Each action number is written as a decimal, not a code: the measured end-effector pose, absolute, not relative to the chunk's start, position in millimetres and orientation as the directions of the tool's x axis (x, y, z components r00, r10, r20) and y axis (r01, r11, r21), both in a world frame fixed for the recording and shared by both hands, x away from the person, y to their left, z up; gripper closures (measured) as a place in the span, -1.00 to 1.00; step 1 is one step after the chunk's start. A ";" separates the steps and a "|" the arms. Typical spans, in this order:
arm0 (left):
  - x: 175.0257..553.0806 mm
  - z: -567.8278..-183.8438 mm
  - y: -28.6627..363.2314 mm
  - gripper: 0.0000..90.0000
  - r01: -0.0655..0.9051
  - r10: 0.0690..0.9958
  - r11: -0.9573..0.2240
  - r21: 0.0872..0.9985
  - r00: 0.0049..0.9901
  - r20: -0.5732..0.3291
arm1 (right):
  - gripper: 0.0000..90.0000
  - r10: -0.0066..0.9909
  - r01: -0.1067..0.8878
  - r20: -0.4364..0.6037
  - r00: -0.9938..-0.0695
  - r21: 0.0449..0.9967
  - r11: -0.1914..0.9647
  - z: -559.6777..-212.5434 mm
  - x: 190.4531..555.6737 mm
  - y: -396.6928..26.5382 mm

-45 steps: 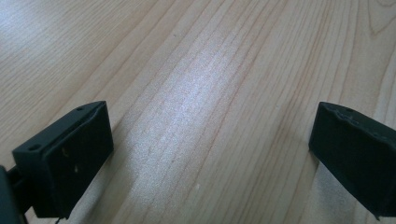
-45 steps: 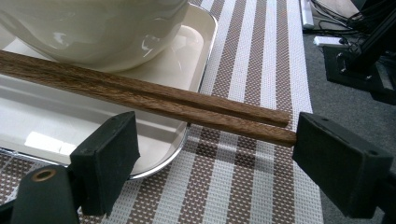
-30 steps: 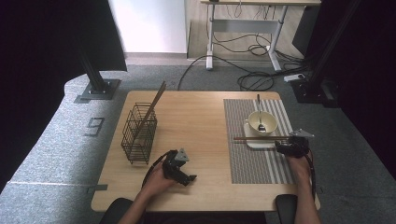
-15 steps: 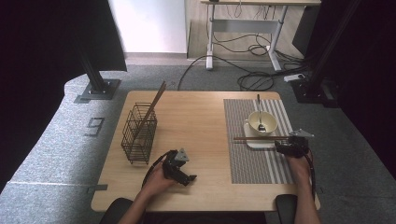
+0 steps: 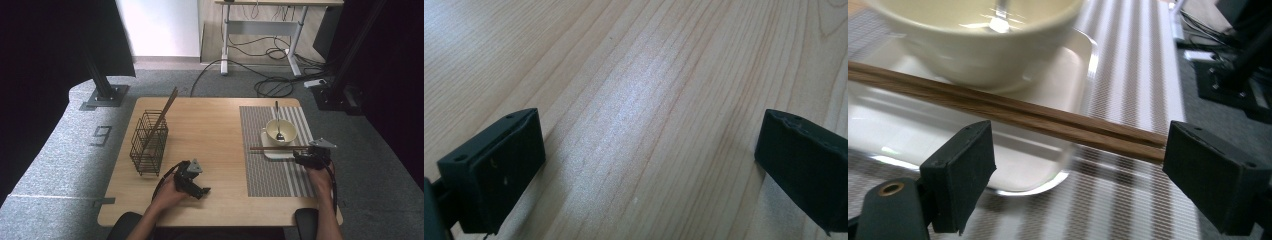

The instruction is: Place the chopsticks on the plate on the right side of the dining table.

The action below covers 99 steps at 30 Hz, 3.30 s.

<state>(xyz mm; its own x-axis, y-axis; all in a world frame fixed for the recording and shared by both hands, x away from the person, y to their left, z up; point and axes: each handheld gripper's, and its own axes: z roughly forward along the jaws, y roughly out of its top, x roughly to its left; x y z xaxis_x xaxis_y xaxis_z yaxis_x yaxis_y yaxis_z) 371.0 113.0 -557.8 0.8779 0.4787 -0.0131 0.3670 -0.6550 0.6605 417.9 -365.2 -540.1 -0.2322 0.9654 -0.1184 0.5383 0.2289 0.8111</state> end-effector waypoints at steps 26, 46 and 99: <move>371.0 -557.7 113.1 -1.00 0.366 0.478 -0.656 0.660 0.878 -0.012 | -0.73 0.850 0.520 -0.086 -0.520 0.757 0.396 -556.1 422.5 -291.6; 371.0 -557.8 113.0 -1.00 0.367 0.479 -0.655 0.661 0.878 -0.013 | -0.73 0.847 0.511 -0.093 -0.523 0.761 0.399 -551.6 419.7 -292.9; 370.7 -557.7 113.4 -1.00 0.367 0.480 -0.655 0.660 0.877 -0.011 | -0.99 0.725 0.470 -0.056 -0.686 0.728 0.500 -560.0 361.4 -221.6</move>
